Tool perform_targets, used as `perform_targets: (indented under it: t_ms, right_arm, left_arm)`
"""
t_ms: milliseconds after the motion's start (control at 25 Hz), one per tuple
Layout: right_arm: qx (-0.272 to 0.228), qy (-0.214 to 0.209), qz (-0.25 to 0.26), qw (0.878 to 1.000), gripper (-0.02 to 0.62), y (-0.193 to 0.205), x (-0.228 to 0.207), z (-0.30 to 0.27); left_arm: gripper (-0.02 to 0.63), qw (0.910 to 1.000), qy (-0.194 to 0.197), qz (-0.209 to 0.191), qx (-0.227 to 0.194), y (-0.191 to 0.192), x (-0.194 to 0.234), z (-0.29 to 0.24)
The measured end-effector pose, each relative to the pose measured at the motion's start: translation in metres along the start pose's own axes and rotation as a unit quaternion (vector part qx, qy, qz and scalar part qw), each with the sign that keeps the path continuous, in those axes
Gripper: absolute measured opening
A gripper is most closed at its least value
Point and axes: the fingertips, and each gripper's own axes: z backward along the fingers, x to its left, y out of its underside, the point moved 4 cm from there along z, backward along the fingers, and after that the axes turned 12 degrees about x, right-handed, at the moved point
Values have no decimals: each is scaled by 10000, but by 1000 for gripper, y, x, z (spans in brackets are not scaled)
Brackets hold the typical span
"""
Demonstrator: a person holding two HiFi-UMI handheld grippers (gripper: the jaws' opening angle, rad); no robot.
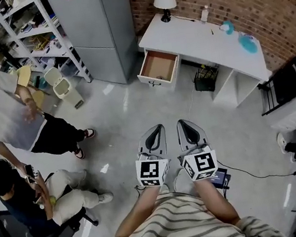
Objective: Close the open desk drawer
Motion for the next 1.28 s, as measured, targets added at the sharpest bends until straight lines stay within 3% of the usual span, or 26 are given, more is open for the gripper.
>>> perform_targets:
  t_ms: [400, 960, 1280]
  right_arm:
    - [-36, -27, -47, 10000, 11, -3, -58, -85]
    - [-111, -252, -84, 9996, 11, -64, -220, -252]
    - [31, -386, -207, 9990, 10, -71, -281, -326]
  left_arm:
    - [8, 9999, -44, 0, 113, -7, 38, -99]
    - [8, 9997, -237, -10, 109, -88, 75, -323]
    - [8, 9989, -320, 148, 319, -97, 92, -408]
